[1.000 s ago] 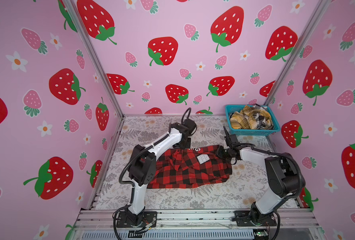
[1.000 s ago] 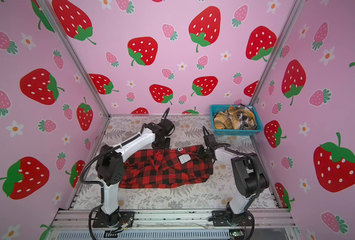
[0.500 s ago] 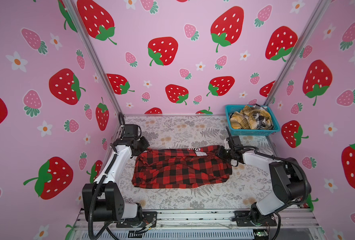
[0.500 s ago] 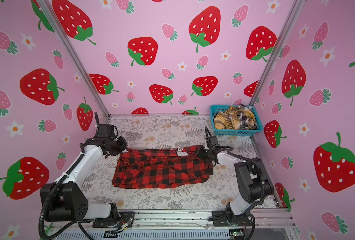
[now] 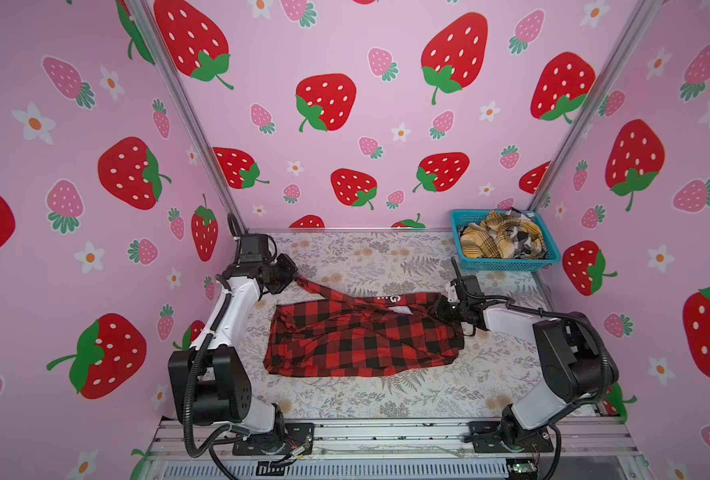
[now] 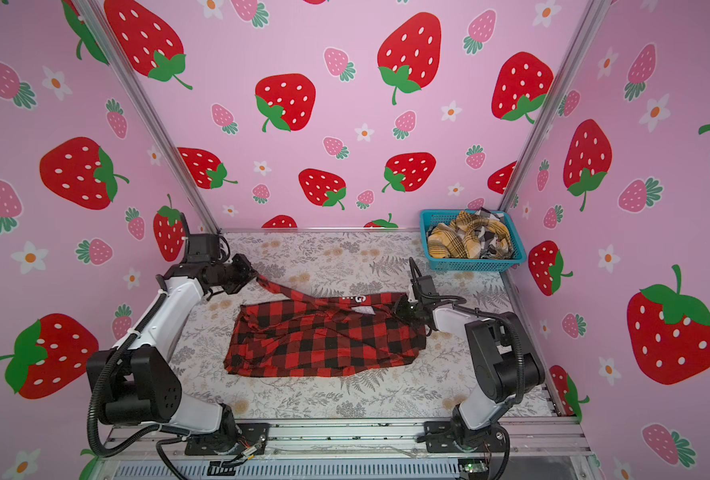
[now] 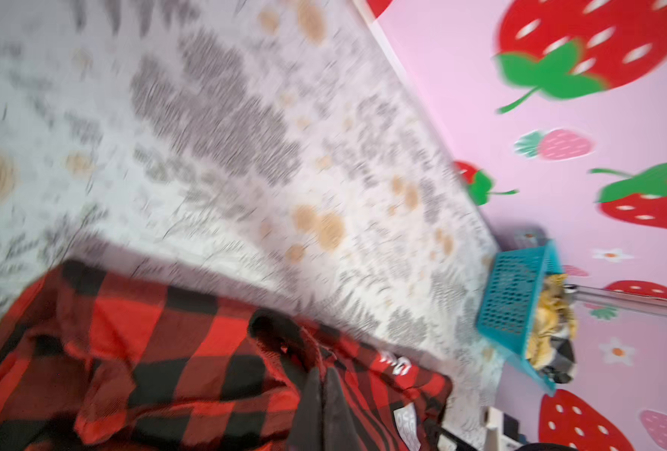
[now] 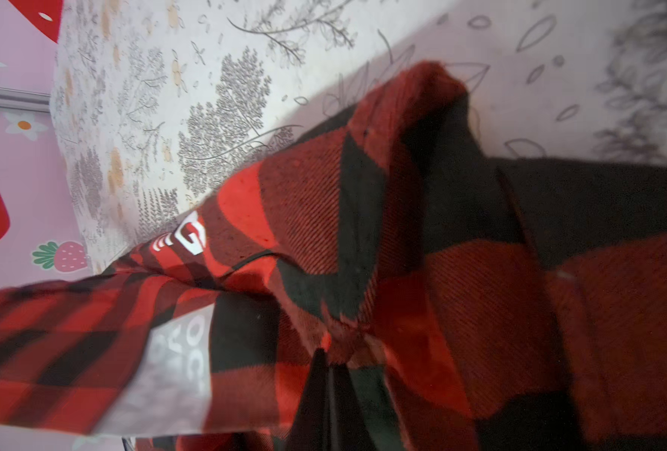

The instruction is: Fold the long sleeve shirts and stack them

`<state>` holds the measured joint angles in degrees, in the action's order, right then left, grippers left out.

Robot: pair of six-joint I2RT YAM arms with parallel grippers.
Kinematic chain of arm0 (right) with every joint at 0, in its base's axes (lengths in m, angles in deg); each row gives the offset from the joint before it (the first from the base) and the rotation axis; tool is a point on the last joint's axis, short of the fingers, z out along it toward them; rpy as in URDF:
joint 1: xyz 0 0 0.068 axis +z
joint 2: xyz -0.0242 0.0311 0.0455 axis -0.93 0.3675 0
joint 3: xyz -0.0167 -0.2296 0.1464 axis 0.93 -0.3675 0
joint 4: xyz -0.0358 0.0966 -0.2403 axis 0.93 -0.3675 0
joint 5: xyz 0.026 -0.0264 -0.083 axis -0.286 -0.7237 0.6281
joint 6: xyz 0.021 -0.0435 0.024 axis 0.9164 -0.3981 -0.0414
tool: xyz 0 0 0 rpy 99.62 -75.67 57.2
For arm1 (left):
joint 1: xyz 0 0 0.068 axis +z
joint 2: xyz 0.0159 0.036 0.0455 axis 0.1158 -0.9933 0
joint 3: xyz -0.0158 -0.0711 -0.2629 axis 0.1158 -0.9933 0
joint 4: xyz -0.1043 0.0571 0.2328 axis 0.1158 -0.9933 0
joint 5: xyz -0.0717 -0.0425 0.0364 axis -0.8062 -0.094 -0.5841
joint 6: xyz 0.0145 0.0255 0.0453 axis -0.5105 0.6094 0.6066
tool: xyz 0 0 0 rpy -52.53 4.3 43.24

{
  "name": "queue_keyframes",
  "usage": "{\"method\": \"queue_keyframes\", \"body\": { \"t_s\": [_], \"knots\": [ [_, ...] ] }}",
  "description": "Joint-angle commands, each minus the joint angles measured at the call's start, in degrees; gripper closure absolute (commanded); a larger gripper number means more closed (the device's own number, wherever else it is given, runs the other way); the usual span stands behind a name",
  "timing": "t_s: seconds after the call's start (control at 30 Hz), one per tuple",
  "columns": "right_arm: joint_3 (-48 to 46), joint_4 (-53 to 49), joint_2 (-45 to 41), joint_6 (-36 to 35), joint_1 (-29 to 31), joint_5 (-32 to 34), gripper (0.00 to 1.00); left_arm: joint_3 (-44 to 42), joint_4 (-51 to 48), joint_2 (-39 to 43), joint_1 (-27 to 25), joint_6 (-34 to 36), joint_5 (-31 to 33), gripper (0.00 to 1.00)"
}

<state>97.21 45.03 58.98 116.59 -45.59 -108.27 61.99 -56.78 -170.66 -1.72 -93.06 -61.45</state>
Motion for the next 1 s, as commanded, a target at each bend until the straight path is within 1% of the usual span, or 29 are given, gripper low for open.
{"method": "queue_keyframes", "body": {
  "t_s": [0.0,0.07,0.27,0.33,0.4,0.53,0.63,0.77,0.87,0.97],
  "knots": [
    [1.1,2.4,-2.2,2.1,-0.4,-0.2,1.00,4.2,-2.5,-1.9,0.5,1.0,0.6,1.00],
    [-0.1,3.5,-2.1,2.5,-0.4,-0.6,1.00,2.1,-2.4,-2.0,0.9,1.4,1.3,1.00],
    [-4.9,8.4,-1.1,4.0,0.6,-1.5,1.00,-15.8,3.2,-0.2,3.9,-0.2,2.7,1.00],
    [-5.5,8.5,-0.7,4.0,0.8,-1.4,1.00,-19.5,3.3,0.2,5.0,-0.3,2.9,1.00],
    [-5.7,8.4,-0.6,3.6,0.8,-1.3,1.00,-22.4,3.1,0.9,5.7,0.1,4.7,1.00],
    [-5.7,8.6,-0.2,3.6,1.0,-1.1,1.00,-25.0,2.2,0.5,6.6,1.0,7.5,1.00],
    [-5.6,8.6,0.3,3.7,1.0,-0.9,1.00,-25.5,1.8,0.1,7.0,0.7,7.5,1.00],
    [-5.0,8.1,0.2,3.3,1.1,-0.6,1.00,-26.2,1.8,3.3,7.0,-0.1,6.9,1.00],
    [-4.6,7.6,0.3,3.0,1.0,-0.5,1.00,-26.3,0.9,5.6,7.0,0.7,9.8,1.00],
    [-4.6,7.9,0.4,3.0,1.5,-0.9,1.00,-26.4,-0.8,4.5,7.0,1.5,11.5,1.00]
  ]
}}
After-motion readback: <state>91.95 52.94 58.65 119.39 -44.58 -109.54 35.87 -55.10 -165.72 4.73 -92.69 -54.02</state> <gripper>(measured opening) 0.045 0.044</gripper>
